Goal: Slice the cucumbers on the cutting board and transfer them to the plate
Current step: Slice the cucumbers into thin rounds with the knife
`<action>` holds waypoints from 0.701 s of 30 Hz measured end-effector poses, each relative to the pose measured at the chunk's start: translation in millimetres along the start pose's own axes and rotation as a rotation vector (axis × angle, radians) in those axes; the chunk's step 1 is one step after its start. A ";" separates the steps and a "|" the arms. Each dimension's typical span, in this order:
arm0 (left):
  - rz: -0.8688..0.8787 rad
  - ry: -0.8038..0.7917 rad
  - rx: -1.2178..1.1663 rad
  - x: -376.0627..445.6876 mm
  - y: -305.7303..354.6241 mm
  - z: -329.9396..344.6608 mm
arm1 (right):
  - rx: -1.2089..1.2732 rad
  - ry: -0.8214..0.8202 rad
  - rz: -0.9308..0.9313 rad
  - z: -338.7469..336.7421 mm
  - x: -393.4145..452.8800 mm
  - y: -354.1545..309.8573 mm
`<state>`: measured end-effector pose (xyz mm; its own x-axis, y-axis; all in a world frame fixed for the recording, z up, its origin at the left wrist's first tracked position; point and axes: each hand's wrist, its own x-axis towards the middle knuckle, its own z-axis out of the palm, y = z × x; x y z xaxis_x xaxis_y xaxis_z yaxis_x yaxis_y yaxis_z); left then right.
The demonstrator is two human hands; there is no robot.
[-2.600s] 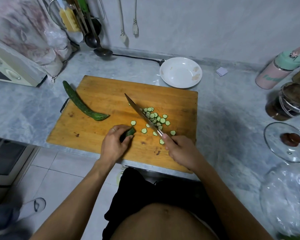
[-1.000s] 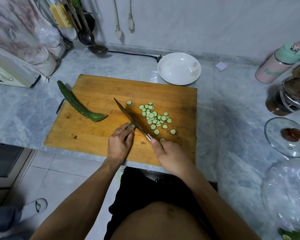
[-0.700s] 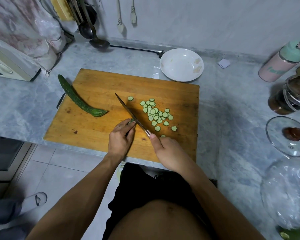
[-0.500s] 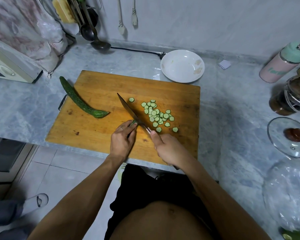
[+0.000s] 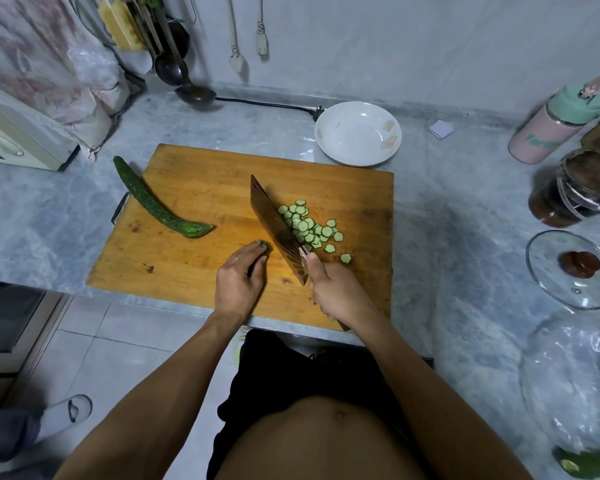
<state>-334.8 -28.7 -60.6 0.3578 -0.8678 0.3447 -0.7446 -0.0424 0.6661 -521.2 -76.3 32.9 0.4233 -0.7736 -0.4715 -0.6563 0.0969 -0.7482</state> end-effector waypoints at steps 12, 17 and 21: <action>-0.016 0.014 0.004 1.1 1.9 0.6 | -0.053 -0.026 -0.093 -7.0 -15.8 -3.5; -0.017 0.014 0.011 0.5 2.8 -0.1 | -0.080 -0.069 -0.111 -4.5 -17.8 -5.5; 0.000 0.013 0.018 0.1 4.6 -0.2 | -0.083 -0.091 -0.087 -6.9 -16.8 -8.4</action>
<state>-338.1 -28.9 -57.4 0.3651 -0.8613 0.3534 -0.7548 -0.0517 0.6539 -527.1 -68.4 50.3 0.5336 -0.7164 -0.4495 -0.6624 -0.0236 -0.7488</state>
